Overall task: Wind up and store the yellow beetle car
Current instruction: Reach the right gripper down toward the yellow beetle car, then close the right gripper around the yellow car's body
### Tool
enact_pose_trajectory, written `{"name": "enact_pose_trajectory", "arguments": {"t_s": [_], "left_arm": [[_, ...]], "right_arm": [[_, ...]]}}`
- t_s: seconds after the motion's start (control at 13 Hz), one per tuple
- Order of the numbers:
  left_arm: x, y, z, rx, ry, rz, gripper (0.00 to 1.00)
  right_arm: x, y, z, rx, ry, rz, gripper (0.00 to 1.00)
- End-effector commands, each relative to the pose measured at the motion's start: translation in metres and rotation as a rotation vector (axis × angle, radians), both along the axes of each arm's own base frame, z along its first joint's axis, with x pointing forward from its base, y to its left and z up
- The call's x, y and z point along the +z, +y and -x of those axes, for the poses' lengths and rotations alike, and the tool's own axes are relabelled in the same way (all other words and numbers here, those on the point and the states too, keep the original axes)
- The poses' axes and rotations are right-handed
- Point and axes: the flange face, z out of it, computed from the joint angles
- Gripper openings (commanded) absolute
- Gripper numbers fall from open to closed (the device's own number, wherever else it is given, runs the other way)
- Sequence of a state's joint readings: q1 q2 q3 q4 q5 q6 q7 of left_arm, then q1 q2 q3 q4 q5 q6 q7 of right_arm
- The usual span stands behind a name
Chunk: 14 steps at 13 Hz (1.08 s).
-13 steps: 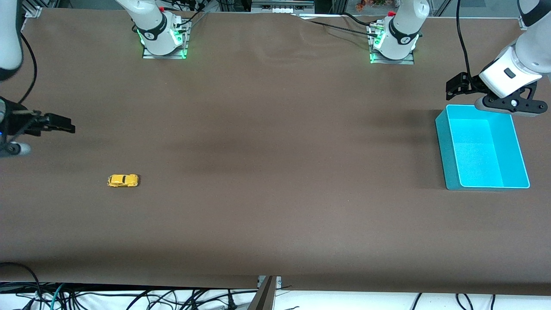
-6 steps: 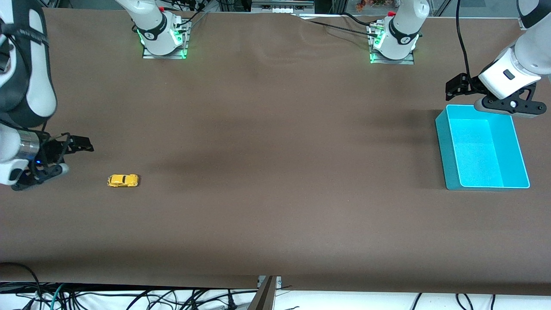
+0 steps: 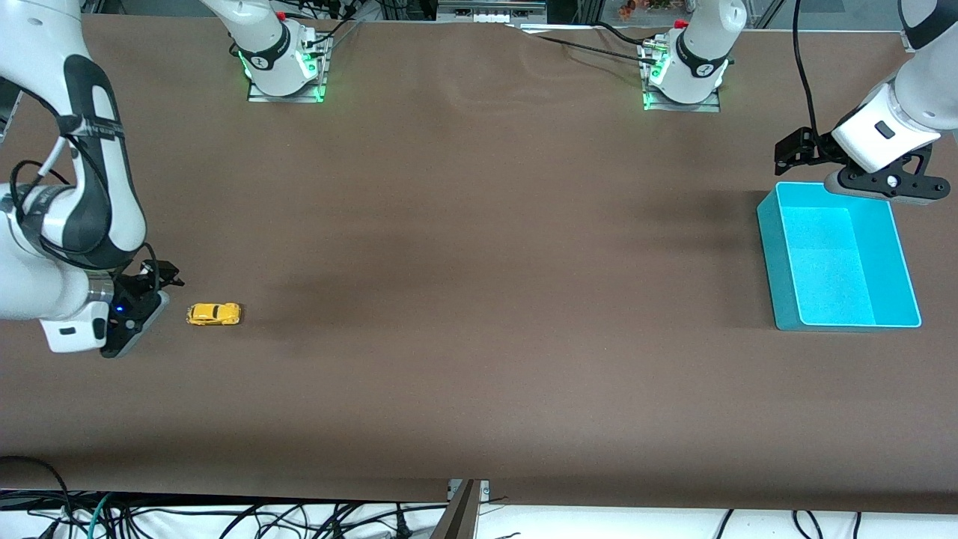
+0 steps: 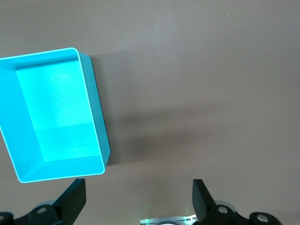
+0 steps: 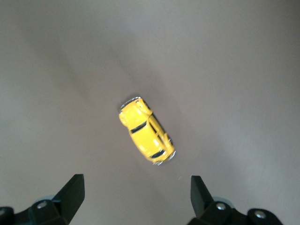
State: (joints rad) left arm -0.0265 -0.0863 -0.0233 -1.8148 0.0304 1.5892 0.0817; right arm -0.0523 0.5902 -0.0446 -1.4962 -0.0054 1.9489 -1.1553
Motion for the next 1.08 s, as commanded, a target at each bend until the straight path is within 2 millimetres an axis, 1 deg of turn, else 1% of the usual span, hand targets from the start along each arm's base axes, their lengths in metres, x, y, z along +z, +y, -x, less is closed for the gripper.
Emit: {"name": "enact_pose_trajectory", "arguments": {"t_s": [0.0,0.08,0.23,0.38,0.54,0.69,1.0], "left_arm": [[0.003,0.002,0.000,-0.003,0.005,-0.009,1.00],[0.003,0.002,0.000,-0.003,0.006,-0.009,1.00],[0.003,0.002,0.000,-0.003,0.005,-0.009,1.00],[0.003,0.002,0.000,-0.003,0.005,-0.009,1.00],[0.003,0.002,0.000,-0.003,0.005,-0.009,1.00],[0.003,0.002,0.000,-0.003,0.005,-0.009,1.00],[0.003,0.002,0.000,-0.003,0.005,-0.009,1.00]], "right_arm": [[-0.027,-0.002,0.005,0.237,-0.067,-0.017,1.00],[-0.039,-0.001,0.008,0.297,-0.095,-0.020,1.00],[-0.057,0.000,0.015,0.371,-0.129,-0.017,1.00],[-0.070,0.004,0.020,0.435,-0.147,-0.019,1.00],[-0.078,0.007,0.022,0.534,-0.172,-0.017,1.00],[-0.087,0.006,0.022,0.556,-0.166,-0.021,1.00],[-0.107,0.006,0.032,0.571,-0.146,-0.030,1.00]]}}
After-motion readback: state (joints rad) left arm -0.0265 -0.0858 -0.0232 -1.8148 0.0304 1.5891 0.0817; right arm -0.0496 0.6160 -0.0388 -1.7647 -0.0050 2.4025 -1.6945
